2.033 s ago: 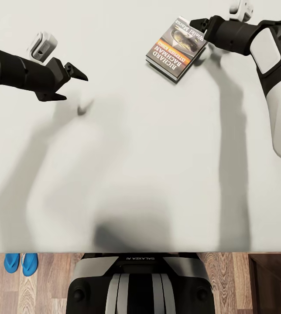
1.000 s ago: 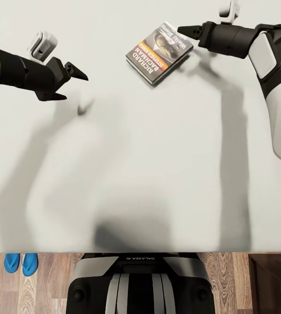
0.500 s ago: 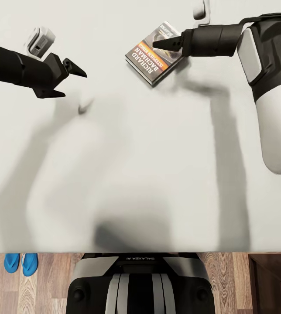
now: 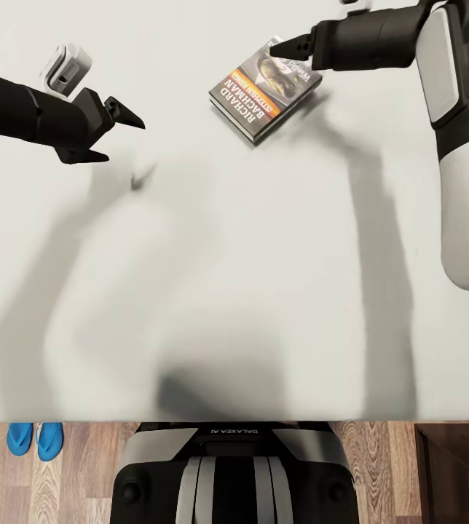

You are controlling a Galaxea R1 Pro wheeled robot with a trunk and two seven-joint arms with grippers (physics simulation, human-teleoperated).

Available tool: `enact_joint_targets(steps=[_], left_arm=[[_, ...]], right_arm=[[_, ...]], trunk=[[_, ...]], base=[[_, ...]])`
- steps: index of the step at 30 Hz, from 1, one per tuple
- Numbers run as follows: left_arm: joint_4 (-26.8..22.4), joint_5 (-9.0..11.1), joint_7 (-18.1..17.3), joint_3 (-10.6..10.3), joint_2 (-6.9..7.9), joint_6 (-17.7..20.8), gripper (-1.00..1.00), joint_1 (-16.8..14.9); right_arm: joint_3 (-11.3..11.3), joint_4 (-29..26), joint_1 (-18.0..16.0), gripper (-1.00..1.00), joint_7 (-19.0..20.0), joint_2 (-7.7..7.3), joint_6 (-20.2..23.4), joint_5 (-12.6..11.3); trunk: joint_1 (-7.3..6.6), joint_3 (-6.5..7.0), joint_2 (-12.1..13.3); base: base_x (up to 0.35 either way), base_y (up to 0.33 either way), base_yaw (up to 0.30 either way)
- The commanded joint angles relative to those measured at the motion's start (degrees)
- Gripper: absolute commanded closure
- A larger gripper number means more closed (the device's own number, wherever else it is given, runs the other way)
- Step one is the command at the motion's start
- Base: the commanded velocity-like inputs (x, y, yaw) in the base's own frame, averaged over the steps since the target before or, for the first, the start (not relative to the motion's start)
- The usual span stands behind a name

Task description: In the bedroom, move the book from the bed onto either nightstand, and place the two sandals side by side next to the bed.

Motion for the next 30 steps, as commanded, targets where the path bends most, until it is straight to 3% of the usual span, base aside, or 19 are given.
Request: enact_joint_targets(steps=[1,7,10,18,29,30], left_arm=[[-0.03,0.25,0.40,-0.04,0.03,0.50,-1.00,-0.06],[-0.03,0.25,0.42,-0.03,-0.03,0.50,-1.00,-0.06],[-0.03,0.24,0.40,-0.04,-0.03,0.50,-1.00,-0.06],[-0.03,0.26,0.41,-0.04,-0.05,0.50,-1.00,-0.06],[-0.05,0.24,0.42,-0.04,-0.13,0.50,-1.00,-0.07],[-0.04,0.24,0.43,-0.04,-0.13,0.50,-1.00,-0.08]], right_arm=[[0.09,0.03,-0.04,-1.00,-2.03,-0.05,0.31,-0.68],[-3.53,2.39,-0.14,-1.00,-11.14,0.28,-5.31,-0.81],[-6.04,8.61,-0.51,-1.00,-14.01,0.47,-10.36,-0.82],[-7.65,17.75,-2.64,-1.00,-15.50,0.56,-16.78,-1.06],[-7.92,20.38,-3.10,-1.00,-15.60,0.49,-18.03,-1.17],[-7.92,20.54,-3.14,-1.00,-14.30,0.51,-18.04,-1.21]], trunk=[[0.00,-0.02,-0.01],[0.00,-0.02,-0.01],[0.00,-0.02,-0.01],[0.00,-0.02,-0.01],[0.00,-0.02,-0.01],[0.00,-0.02,-0.01]], base=[[0.000,0.000,0.000],[0.000,0.000,0.000],[0.000,0.000,0.000],[0.000,0.000,0.000],[0.000,0.000,0.000],[0.000,0.000,0.000]])
